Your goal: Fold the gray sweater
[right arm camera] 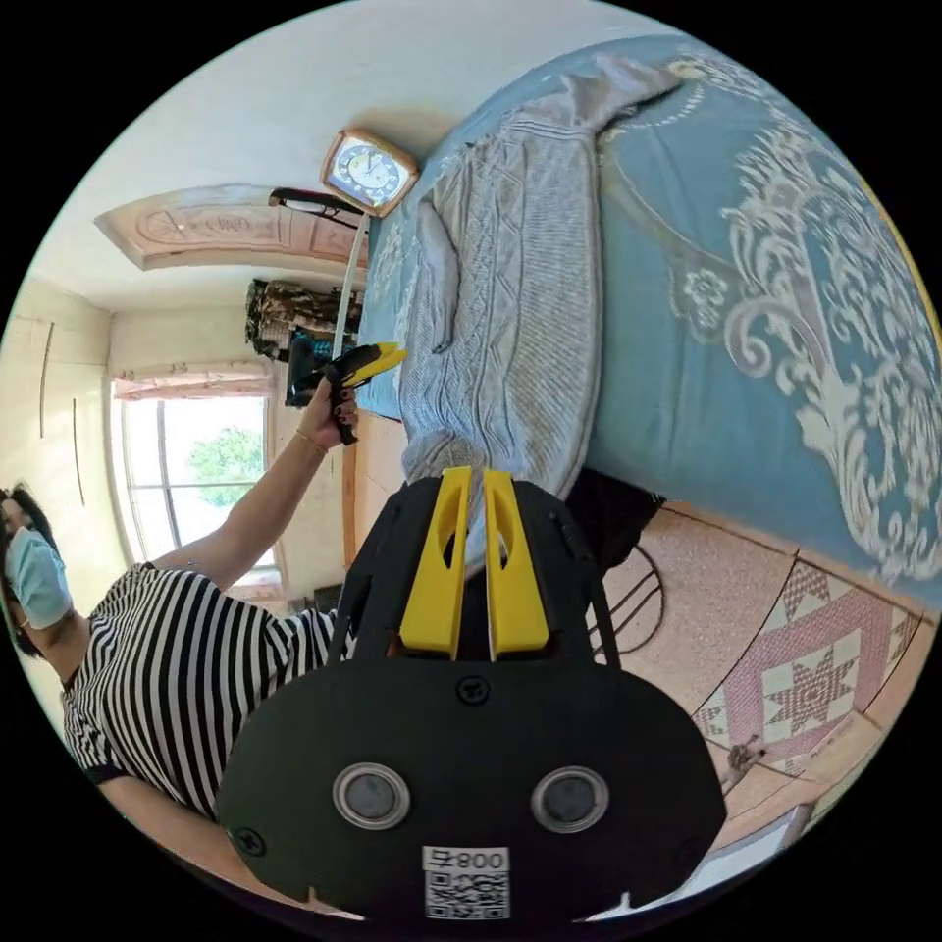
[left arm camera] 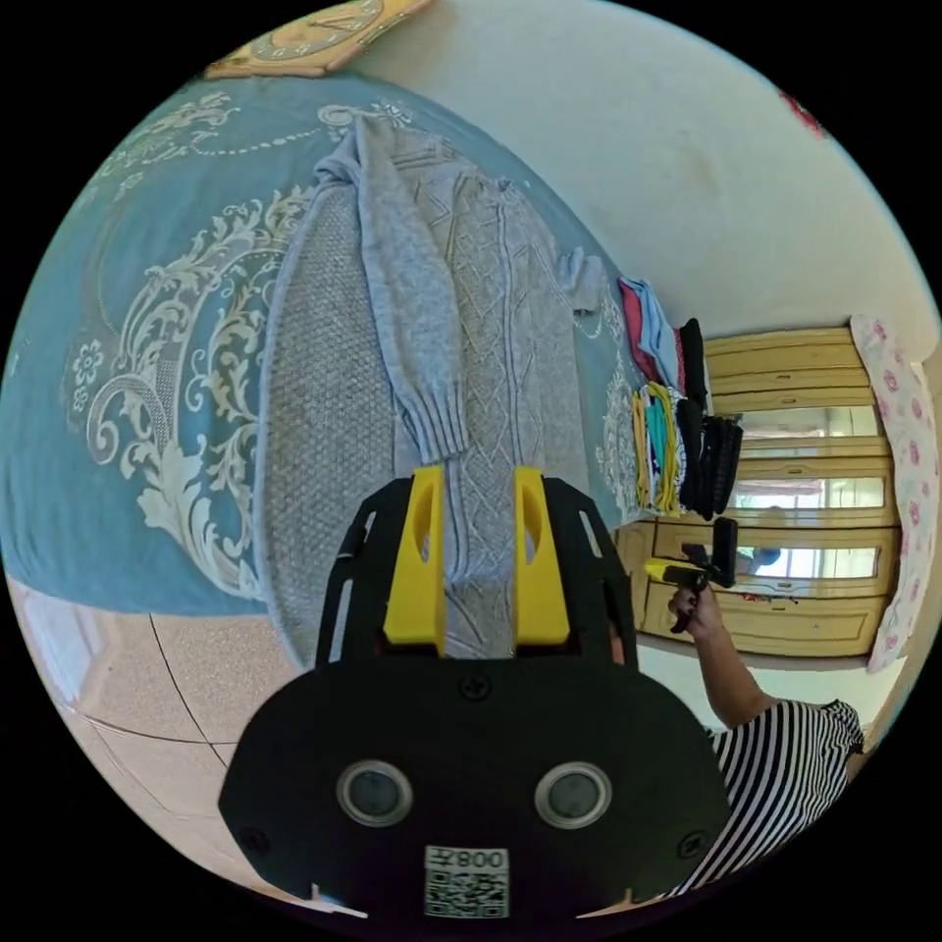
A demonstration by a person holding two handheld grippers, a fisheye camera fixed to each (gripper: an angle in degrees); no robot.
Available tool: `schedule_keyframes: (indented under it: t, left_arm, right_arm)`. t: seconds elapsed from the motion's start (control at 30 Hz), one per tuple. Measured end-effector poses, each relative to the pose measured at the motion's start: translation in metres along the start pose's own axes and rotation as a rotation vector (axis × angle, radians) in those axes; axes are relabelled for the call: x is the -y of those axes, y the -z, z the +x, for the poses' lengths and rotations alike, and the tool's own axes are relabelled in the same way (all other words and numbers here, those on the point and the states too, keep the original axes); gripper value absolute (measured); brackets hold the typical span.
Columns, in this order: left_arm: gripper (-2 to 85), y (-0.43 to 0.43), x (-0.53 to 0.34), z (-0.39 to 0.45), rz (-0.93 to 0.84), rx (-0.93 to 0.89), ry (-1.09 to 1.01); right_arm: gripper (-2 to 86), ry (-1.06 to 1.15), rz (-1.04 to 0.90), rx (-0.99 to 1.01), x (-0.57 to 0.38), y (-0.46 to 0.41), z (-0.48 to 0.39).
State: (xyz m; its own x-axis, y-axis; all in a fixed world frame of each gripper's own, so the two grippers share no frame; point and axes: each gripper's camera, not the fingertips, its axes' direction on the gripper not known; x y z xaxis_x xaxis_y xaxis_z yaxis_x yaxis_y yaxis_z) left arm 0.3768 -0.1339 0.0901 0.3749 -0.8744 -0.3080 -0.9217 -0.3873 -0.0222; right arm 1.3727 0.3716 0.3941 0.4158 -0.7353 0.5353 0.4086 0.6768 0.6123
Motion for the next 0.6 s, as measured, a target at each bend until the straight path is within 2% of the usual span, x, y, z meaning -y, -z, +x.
schedule_keyframes:
  t: [0.07,0.23,0.4,0.5,0.57,0.6]
  left_arm:
    - [10.1,-0.03,0.022,0.005,-0.047,0.083,0.032]
    - [5.9,-0.07,0.045,-0.001,-0.077,0.104,0.126]
    - [3.6,-0.062,0.052,0.004,-0.065,0.099,0.057]
    - [3.5,0.006,0.055,-0.002,0.053,0.169,0.007]
    - [4.0,0.098,0.053,-0.022,0.25,0.359,0.076]
    - [4.2,0.121,0.052,-0.03,0.301,0.396,0.111]
  right_arm:
    - [3.8,0.079,-0.04,-0.039,0.047,-0.019,-0.028]
    - [5.0,0.195,-0.138,-0.047,0.146,-0.078,-0.071]
    - [4.4,0.238,-0.231,-0.005,0.216,-0.131,-0.094]
    - [4.0,0.261,-0.232,-0.011,0.233,-0.134,-0.097]
    - [3.9,0.248,-0.2,-0.032,0.239,-0.123,-0.087]
    - [3.9,0.235,-0.189,-0.034,0.24,-0.118,-0.082]
